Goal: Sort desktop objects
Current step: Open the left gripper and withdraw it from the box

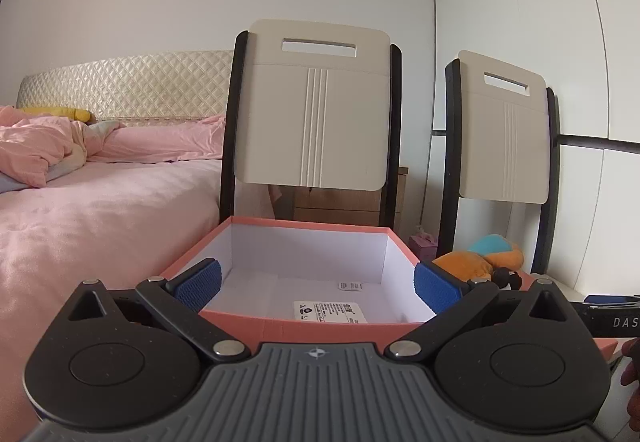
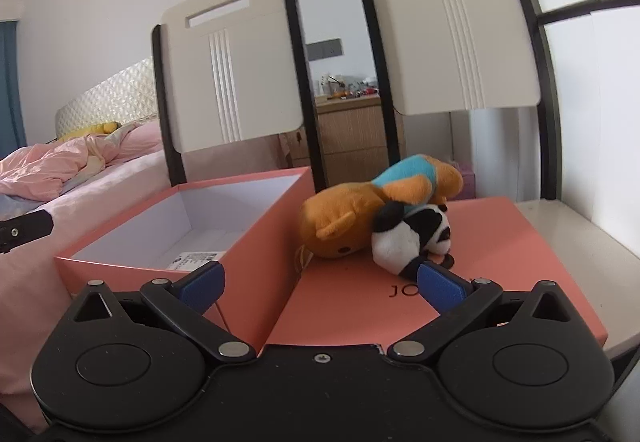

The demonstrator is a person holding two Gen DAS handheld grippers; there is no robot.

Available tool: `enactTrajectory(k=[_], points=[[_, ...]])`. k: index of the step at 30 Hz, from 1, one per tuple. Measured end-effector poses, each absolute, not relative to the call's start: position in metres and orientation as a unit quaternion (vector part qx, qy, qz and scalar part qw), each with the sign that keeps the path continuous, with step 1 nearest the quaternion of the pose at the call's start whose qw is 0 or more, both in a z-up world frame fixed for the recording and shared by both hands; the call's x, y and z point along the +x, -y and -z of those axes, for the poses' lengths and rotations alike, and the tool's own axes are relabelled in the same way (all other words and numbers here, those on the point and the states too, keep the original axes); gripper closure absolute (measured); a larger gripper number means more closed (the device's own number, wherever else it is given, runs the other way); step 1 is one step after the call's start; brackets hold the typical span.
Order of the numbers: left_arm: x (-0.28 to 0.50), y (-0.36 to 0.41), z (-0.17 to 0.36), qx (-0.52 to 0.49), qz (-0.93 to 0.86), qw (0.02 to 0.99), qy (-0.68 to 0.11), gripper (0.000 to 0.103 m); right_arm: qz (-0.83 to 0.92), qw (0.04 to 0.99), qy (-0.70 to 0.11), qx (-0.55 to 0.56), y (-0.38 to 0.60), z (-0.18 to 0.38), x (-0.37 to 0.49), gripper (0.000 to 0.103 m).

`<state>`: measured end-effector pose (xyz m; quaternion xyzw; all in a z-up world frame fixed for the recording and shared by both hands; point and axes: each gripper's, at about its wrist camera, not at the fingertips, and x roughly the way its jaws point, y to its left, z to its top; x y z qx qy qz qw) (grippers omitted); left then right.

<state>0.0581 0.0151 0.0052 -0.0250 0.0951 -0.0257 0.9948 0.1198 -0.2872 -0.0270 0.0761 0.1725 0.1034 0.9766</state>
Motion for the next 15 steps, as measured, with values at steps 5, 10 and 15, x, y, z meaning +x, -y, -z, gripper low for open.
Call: enactTrajectory(k=[5,10,15], points=[[0.052,-0.017,-0.008,-0.028,0.027,0.995,-0.090,0.000,-0.108,0.979,-0.159,0.069,0.285,0.023,0.116,0.001],[0.048,-0.022,-0.010,-0.034,0.029,0.995,-0.093,0.000,-0.093,0.982,-0.155,0.059,0.283,0.022,0.118,0.001],[0.045,-0.022,-0.010,-0.031,0.039,0.994,-0.097,0.000,-0.073,0.984,-0.151,0.057,0.283,0.019,0.124,0.001]])
